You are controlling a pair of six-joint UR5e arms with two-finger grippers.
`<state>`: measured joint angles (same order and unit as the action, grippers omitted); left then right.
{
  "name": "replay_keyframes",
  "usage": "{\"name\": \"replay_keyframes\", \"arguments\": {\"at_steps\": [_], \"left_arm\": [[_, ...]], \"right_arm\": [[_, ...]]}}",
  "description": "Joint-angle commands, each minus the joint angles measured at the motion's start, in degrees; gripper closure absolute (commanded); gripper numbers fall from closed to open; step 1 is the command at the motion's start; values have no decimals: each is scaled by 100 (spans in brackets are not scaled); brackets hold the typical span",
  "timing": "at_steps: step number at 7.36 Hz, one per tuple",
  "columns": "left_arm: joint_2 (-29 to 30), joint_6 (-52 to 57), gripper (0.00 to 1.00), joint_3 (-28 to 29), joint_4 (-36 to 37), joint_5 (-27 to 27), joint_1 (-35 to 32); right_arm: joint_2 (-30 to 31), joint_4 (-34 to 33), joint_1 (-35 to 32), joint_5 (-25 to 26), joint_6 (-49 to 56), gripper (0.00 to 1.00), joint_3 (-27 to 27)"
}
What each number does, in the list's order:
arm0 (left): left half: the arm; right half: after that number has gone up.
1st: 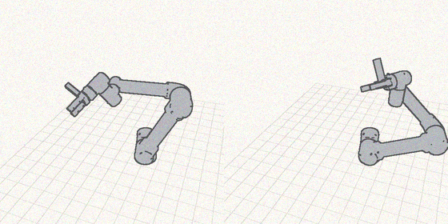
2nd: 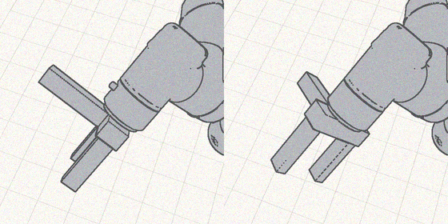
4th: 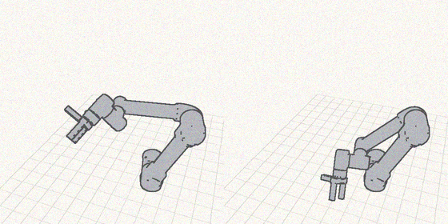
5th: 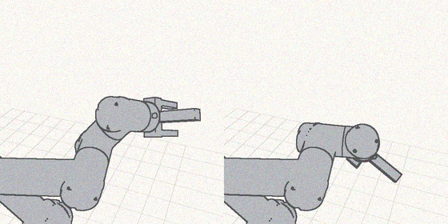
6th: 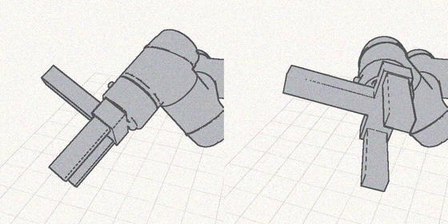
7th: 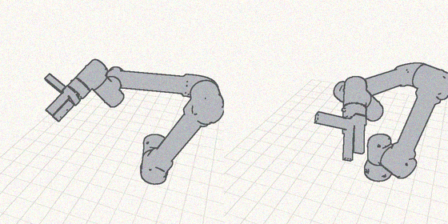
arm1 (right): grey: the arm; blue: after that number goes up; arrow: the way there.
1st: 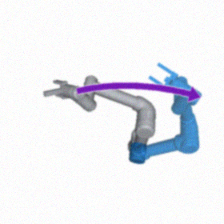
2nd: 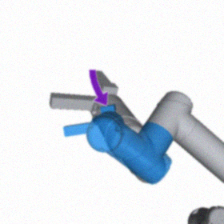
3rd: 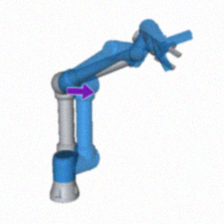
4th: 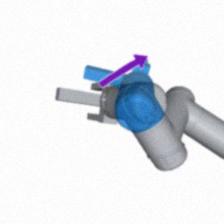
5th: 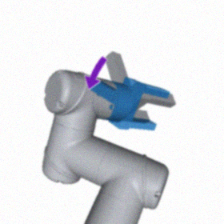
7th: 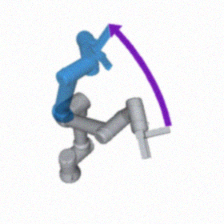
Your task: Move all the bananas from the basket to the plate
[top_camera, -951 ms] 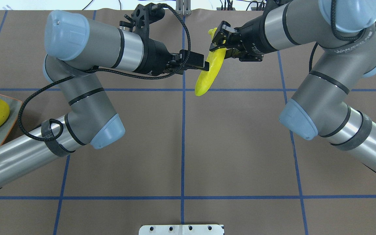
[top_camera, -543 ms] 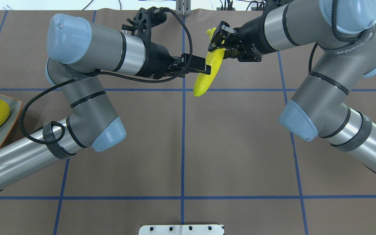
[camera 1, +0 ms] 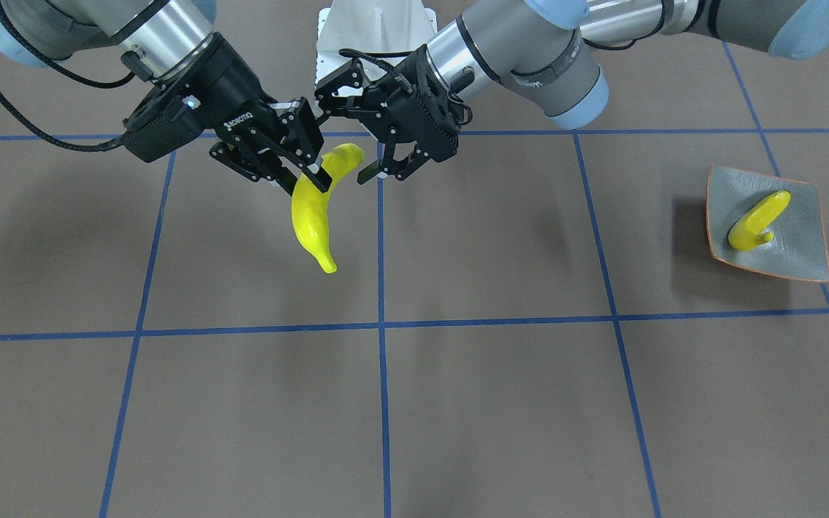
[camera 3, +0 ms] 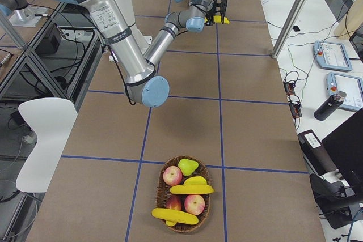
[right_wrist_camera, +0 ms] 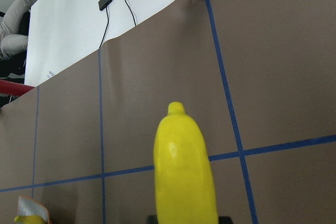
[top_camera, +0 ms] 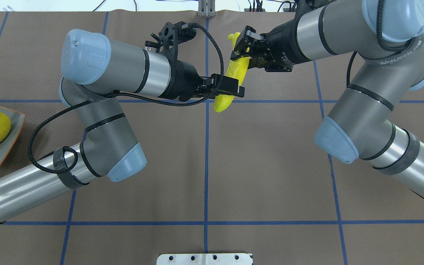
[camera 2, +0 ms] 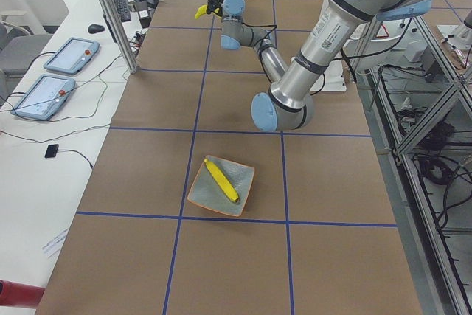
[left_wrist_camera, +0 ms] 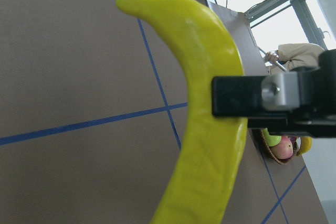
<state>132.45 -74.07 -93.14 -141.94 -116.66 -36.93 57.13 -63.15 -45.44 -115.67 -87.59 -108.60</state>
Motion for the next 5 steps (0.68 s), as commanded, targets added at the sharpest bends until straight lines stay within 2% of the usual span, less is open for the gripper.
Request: {"name": "replay_keyframes", "arguments": {"at_steps": [1,2,3,4,5], "left_arm": [[-17,7,14,7,-53,3,1],[-17,-2,27,-2,-44,-6,1],[-9,7,56,-11,-53,-6,10],[-8,-2,93,-20,-70,3,28],[-17,-2,100,-28,-71,3,28]], "right_arm": [[0,74,35,0,22,100,-38],[0,110,35,0,22,100,-39],[0,110,35,0,22,100,-39],[0,119,35,-9,40,100,-39],[0,154,35,9,118,49,-30]]}}
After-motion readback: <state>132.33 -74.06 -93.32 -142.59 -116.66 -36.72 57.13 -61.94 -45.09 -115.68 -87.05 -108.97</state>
